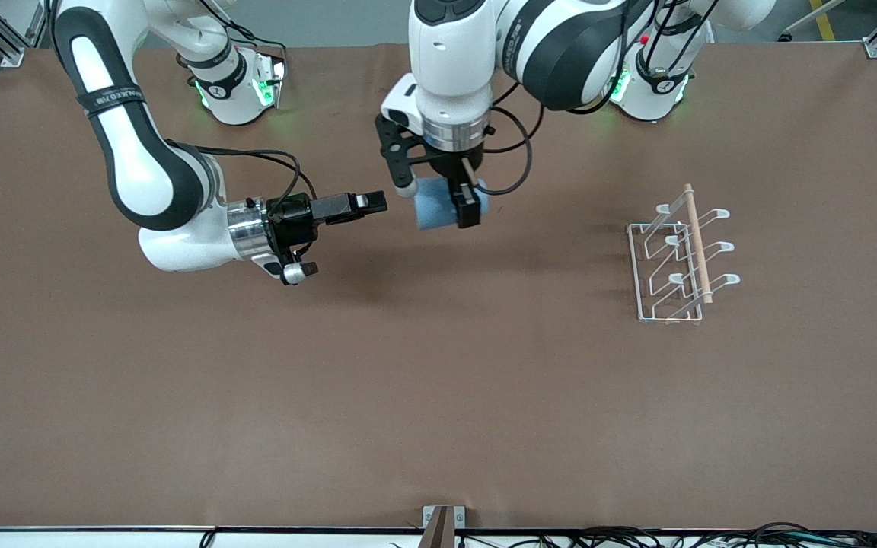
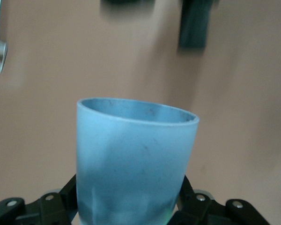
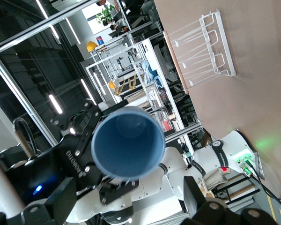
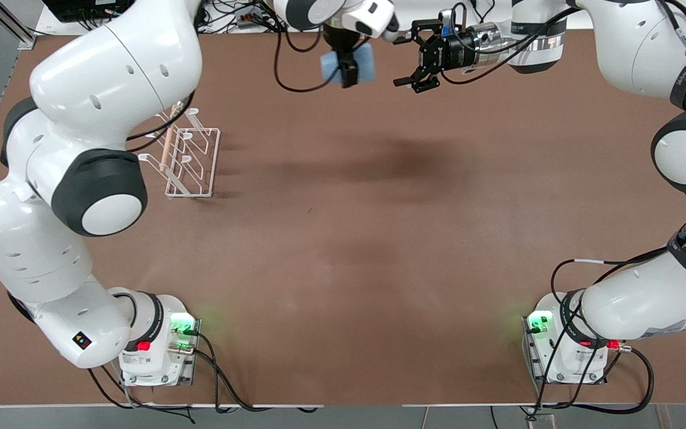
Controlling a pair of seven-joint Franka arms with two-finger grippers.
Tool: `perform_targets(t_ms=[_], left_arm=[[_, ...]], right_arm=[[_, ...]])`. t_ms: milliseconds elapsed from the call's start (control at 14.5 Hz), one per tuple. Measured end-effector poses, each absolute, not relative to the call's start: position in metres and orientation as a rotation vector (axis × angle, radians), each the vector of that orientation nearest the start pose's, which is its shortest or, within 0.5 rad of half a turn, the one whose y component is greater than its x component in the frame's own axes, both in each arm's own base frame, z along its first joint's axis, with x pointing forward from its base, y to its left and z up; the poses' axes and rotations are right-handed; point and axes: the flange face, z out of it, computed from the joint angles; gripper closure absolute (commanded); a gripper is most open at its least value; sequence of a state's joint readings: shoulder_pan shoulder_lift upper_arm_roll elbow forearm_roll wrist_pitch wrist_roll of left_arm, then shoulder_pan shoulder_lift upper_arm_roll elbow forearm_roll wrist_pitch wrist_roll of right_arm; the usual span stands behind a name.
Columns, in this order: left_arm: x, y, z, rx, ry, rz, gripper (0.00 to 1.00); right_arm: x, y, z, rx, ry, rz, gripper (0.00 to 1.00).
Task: Hang cup on cup holder
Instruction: 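Open the right gripper and pull the left gripper away holding the cup, then carry the cup with the left gripper to the rack while the right gripper retracts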
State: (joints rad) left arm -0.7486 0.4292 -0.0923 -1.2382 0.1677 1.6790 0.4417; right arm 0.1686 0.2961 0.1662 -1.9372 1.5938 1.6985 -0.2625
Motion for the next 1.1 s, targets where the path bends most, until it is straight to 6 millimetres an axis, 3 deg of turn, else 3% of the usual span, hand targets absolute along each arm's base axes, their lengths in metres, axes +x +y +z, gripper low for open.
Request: perform_targets(t_ms=[207,552,828,1103], left_arm=[[0.497,-0.453,0.528,-2.298,1.773,0.077,0.35],[0.533,-0.359,0.527,-2.084,1.685,0.43,0.37],[0.53,-0.335,0.496,-1.803,1.553,0.637,0.39],[0.528,-0.3,0.459,-1.623,1.455,0.745,0.4]], right_arm=[[0.556,0.256,0.38,-1.706,0.153,0.427,0.0],[0.576,0.179,0.354,-2.071,0.12,0.319,0.0],[0.592,0.123,0.353,-2.405,0.02,0.179,0.0],[0.605,0.078,0.381,-2.667,-0.104,-0.006,0.0]])
